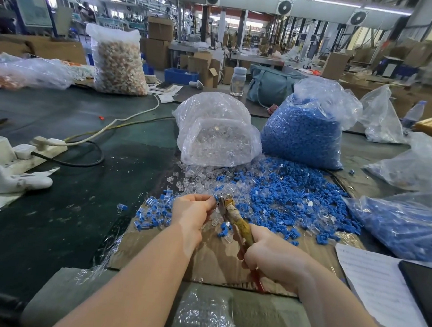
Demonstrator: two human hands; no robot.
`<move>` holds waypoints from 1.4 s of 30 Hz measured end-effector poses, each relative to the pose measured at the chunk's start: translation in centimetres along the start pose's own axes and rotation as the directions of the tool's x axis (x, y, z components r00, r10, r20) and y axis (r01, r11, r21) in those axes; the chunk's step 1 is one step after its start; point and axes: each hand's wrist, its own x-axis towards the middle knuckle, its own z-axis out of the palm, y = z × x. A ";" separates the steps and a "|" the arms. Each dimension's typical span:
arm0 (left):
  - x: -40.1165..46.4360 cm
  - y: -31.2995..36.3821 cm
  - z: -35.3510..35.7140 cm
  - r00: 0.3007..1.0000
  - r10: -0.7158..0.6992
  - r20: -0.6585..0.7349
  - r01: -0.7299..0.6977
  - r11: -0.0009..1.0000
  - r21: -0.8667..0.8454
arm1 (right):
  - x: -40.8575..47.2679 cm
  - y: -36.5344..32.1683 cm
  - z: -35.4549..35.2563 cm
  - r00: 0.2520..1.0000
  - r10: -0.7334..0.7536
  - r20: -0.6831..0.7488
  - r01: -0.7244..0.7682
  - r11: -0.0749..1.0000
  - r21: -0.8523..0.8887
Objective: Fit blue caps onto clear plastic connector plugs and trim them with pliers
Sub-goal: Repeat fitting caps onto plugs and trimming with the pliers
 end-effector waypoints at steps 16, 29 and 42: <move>-0.1 -0.5 -0.4 0.998 0.042 0.054 -0.044 0.998 0.047 | -0.2 0.7 -0.8 0.999 -0.002 0.035 0.000 0.998 0.056; 0.1 0.6 -0.6 0.973 0.181 0.146 -0.212 0.948 0.237 | -0.7 0.9 -2.0 0.992 -0.039 0.120 0.008 0.967 0.253; -0.2 0.5 -0.1 0.988 0.097 0.118 -0.114 0.983 0.141 | -0.5 0.6 -1.2 0.990 -0.077 0.122 0.049 0.974 0.221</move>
